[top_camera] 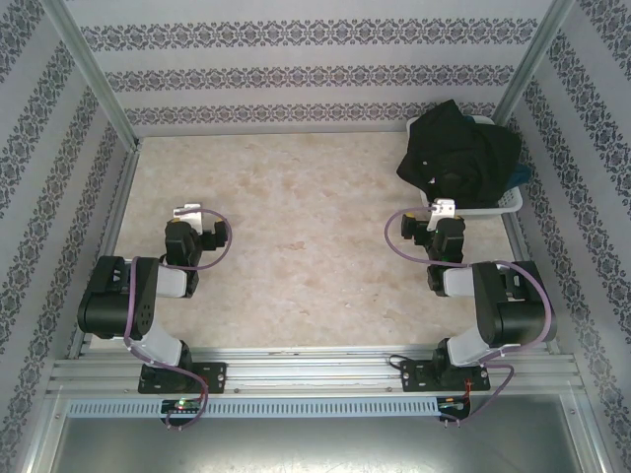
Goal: Fold and stack the skirts
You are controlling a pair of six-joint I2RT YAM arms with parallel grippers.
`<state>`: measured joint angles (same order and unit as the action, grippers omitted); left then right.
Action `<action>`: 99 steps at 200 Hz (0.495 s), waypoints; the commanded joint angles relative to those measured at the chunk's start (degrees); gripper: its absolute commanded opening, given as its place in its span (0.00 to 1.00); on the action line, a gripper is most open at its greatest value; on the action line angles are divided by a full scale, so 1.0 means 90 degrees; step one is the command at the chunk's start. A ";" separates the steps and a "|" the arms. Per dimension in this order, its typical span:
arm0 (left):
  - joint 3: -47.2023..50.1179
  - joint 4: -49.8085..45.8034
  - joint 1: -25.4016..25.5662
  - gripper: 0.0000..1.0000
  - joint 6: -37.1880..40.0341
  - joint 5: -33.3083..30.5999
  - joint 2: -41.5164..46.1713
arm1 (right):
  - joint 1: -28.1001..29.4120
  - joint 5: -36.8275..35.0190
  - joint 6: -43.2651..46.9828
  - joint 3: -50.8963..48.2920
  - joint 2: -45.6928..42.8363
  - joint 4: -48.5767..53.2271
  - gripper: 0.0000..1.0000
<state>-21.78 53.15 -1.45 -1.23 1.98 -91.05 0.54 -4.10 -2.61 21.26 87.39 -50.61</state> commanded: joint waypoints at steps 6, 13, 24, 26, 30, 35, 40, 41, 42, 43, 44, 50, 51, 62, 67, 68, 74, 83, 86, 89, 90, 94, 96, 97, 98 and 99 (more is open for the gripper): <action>-0.0080 -0.0012 0.0064 1.00 0.0108 -0.0004 0.0023 | 0.0052 -0.0076 0.0033 0.0041 -0.0091 -0.0187 0.98; -0.0078 -0.0002 0.0059 1.00 0.0102 -0.0014 0.0019 | 0.0058 -0.0075 0.0034 0.0041 -0.0083 -0.0192 0.98; -0.0080 -0.0011 0.0063 1.00 0.0101 -0.0014 0.0018 | 0.0053 -0.0073 0.0021 0.0041 -0.0088 -0.0187 0.98; -0.0080 -0.0015 0.0064 1.00 0.0099 -0.0015 0.0018 | 0.0052 -0.0075 0.0032 0.0041 -0.0086 -0.0187 0.98; -0.0080 -0.0016 0.0063 1.00 0.0099 -0.0012 0.0018 | 0.0057 -0.0081 0.0033 0.0041 -0.0091 -0.0187 0.98; -0.0080 -0.0010 0.0064 1.00 0.0101 -0.0006 0.0018 | 0.0058 -0.0077 0.0022 0.0041 -0.0091 -0.0187 0.98; -0.0078 -0.0007 0.0064 1.00 0.0099 -0.0010 0.0018 | 0.0057 -0.0077 0.0025 0.0041 -0.0091 -0.0187 0.98; -0.0079 -0.0007 0.0064 1.00 0.0098 -0.0012 0.0014 | 0.0058 -0.0075 0.0026 0.0041 -0.0091 -0.0187 0.98; -0.0079 -0.0011 0.0064 1.00 0.0103 -0.0013 0.0016 | 0.0058 -0.0073 0.0021 0.0041 -0.0091 -0.0187 0.98; -0.0080 -0.0014 0.0064 1.00 0.0101 -0.0014 0.0018 | 0.0058 -0.0073 0.0024 0.0041 -0.0091 -0.0187 0.98; -0.0080 -0.0015 0.0064 1.00 0.0104 -0.0014 0.0018 | 0.0058 -0.0072 0.0020 0.0041 -0.0091 -0.0187 0.98; -0.0080 -0.0009 0.0064 1.00 0.0105 -0.0010 0.0018 | 0.0052 -0.0081 0.0026 0.0041 -0.0084 -0.0187 0.98; -0.0080 -0.0013 0.0064 1.00 0.0106 -0.0012 0.0018 | 0.0055 -0.0081 0.0022 0.0041 -0.0088 -0.0187 0.98; -0.0080 -0.0009 0.0064 1.00 0.0104 -0.0015 0.0018 | 0.0055 -0.0076 0.0004 0.0050 -0.0077 -0.0170 0.98; -0.0080 -0.0012 0.0064 1.00 0.0096 -0.0013 0.0018 | 0.0054 -0.0073 0.0015 0.0050 -0.0076 -0.0176 0.98; -0.0080 -0.0014 0.0064 1.00 0.0097 -0.0014 0.0018 | 0.0056 -0.0077 0.0011 0.0050 -0.0079 -0.0177 0.98; -0.0080 -0.0007 0.0058 1.00 0.0101 -0.0012 0.0018 | 0.0058 -0.0073 0.0017 0.0041 -0.0089 -0.0182 0.98; -0.0080 -0.0015 0.0060 1.00 0.0100 -0.0013 0.0018 | 0.0058 -0.0077 0.0005 0.0041 -0.0091 -0.0177 0.98; -0.0082 -0.0011 0.0063 1.00 0.0100 -0.0015 0.0018 | 0.0058 -0.0080 0.0013 0.0049 -0.0091 -0.0177 0.98; -0.0080 -0.0014 0.0059 1.00 0.0101 -0.0015 0.0017 | 0.0053 -0.0077 0.0032 0.0050 -0.0091 -0.0177 0.98; -0.0080 -0.0011 0.0061 1.00 0.0099 -0.0015 0.0018 | 0.0055 -0.0074 0.0024 0.0050 -0.0091 -0.0177 0.98; -0.0080 -0.0007 0.0058 1.00 0.0103 -0.0012 0.0018 | 0.0058 -0.0073 0.0018 0.0045 -0.0091 -0.0177 0.98; -0.0080 -0.0009 0.0062 1.00 0.0107 -0.0014 0.0018 | 0.0058 -0.0072 0.0022 0.0044 -0.0091 -0.0177 0.98; -0.0080 -0.0013 0.0063 1.00 0.0107 -0.0014 0.0018 | 0.0058 -0.0067 0.0024 0.0042 -0.0091 -0.0177 0.98; -0.0080 -0.0010 0.0063 1.00 0.0108 -0.0005 0.0018 | 0.0058 -0.0070 0.0025 0.0041 -0.0091 -0.0177 0.98; -0.0080 -0.0008 0.0064 1.00 0.0108 -0.0010 0.0018 | 0.0058 -0.0071 0.0026 0.0041 -0.0091 -0.0177 0.98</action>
<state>-21.78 53.15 -1.45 -1.23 1.93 -91.05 0.54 -4.10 -2.61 21.26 87.39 -50.61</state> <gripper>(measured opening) 0.997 0.978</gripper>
